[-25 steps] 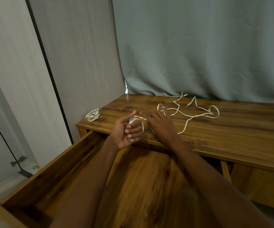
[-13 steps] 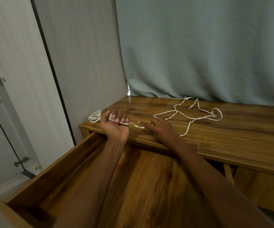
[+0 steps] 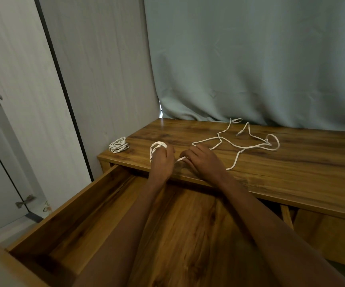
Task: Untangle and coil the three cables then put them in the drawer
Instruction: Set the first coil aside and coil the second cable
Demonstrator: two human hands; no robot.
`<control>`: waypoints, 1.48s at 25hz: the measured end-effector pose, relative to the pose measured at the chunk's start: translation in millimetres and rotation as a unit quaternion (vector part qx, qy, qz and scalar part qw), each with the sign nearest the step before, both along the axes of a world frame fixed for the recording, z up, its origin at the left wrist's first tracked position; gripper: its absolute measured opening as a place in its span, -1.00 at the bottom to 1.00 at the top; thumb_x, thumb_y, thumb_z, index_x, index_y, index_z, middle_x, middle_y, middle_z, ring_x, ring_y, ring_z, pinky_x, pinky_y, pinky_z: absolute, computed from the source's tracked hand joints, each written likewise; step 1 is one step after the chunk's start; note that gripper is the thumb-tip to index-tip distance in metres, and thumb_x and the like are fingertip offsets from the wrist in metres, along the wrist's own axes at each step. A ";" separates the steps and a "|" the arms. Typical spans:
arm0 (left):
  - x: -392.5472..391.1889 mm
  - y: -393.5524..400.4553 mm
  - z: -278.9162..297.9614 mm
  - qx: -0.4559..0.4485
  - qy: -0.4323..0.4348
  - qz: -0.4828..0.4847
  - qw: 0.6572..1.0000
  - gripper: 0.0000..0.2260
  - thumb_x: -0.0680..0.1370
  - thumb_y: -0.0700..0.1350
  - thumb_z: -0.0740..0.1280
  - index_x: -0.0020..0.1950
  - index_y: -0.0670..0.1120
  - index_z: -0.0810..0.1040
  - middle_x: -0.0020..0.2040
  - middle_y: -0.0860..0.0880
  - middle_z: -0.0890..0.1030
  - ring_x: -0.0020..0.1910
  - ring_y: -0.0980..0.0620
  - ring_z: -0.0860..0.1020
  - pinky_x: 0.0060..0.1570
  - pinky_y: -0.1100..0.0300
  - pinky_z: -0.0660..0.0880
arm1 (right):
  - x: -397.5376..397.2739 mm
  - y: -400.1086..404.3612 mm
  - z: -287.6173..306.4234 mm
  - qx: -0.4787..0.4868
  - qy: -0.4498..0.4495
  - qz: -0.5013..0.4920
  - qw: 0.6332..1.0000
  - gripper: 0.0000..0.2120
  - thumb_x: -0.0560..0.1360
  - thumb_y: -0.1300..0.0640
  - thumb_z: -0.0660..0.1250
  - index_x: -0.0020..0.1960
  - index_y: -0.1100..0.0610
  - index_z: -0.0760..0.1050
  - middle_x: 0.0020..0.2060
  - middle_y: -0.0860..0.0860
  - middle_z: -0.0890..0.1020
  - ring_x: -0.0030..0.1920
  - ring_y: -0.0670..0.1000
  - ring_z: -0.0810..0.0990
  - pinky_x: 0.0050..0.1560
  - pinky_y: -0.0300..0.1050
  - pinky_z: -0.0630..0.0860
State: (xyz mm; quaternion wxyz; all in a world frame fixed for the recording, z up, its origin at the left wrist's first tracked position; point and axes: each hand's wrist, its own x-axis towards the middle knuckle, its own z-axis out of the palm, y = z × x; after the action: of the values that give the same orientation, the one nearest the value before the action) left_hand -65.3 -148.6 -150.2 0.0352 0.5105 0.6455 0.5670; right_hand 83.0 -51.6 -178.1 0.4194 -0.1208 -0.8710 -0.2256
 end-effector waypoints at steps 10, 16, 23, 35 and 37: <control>-3.4 -14.9 9.2 -0.305 -0.079 -0.304 0.899 -0.29 0.57 0.44 -0.06 -0.41 -0.12 0.39 -0.51 -0.01 0.37 -0.53 0.08 0.31 -0.44 0.24 0.31 | 7.9 2.4 2.4 -0.067 0.054 -0.120 0.989 -0.62 0.66 0.00 0.17 0.47 -0.05 0.44 0.03 0.00 0.64 0.06 0.07 0.56 0.06 -0.02 0.44; -3.4 -20.0 24.5 0.037 -0.472 -0.538 0.697 -0.58 0.58 -0.11 0.20 -0.49 -0.04 0.28 -0.62 0.05 0.24 -0.64 0.10 0.21 -0.55 0.20 0.08 | 5.8 12.6 -3.0 -0.085 0.034 -0.124 0.988 -0.58 0.60 0.11 0.33 0.45 0.03 0.45 0.02 0.04 0.66 0.01 0.14 0.59 0.06 0.09 0.51; -7.1 -20.8 30.1 0.274 -0.603 -0.315 0.680 -0.67 0.62 -0.05 0.13 -0.33 -0.07 0.39 -0.45 0.00 0.33 -0.43 0.05 0.31 -0.31 0.16 0.31 | -10.9 -3.3 -3.0 -0.011 -0.057 -0.020 0.998 -0.67 0.65 0.03 0.24 0.40 0.01 0.48 -0.13 0.06 0.52 -0.14 0.10 0.46 -0.20 0.02 0.42; -17.6 -6.7 -16.1 -0.120 0.044 -0.004 0.992 -0.39 0.67 0.22 0.06 -0.29 -0.21 0.56 -0.30 -0.12 0.60 -0.25 -0.01 0.57 -0.17 0.08 0.44 | -11.8 -6.6 0.2 0.027 -0.065 -0.043 0.997 -0.82 0.54 0.14 0.39 0.14 0.12 0.59 -0.11 0.06 0.58 -0.11 0.11 0.54 -0.13 0.02 0.43; -10.5 -11.7 -11.3 -0.211 0.060 -0.035 0.975 -0.24 0.58 0.43 -0.04 -0.31 -0.16 0.58 -0.30 -0.08 0.62 -0.25 0.01 0.57 -0.18 0.10 0.43 | -6.0 -5.3 4.4 0.009 -0.051 -0.098 0.994 -0.74 0.52 0.16 0.38 0.20 0.11 0.57 -0.03 0.08 0.61 -0.03 0.16 0.57 -0.04 0.07 0.47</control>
State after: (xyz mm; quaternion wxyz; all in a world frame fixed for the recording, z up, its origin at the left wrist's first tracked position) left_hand -75.8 -160.3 -161.5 0.1232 0.5472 0.7331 0.3846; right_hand 77.0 -56.9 -173.7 0.3516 -0.1902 -0.8729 -0.2798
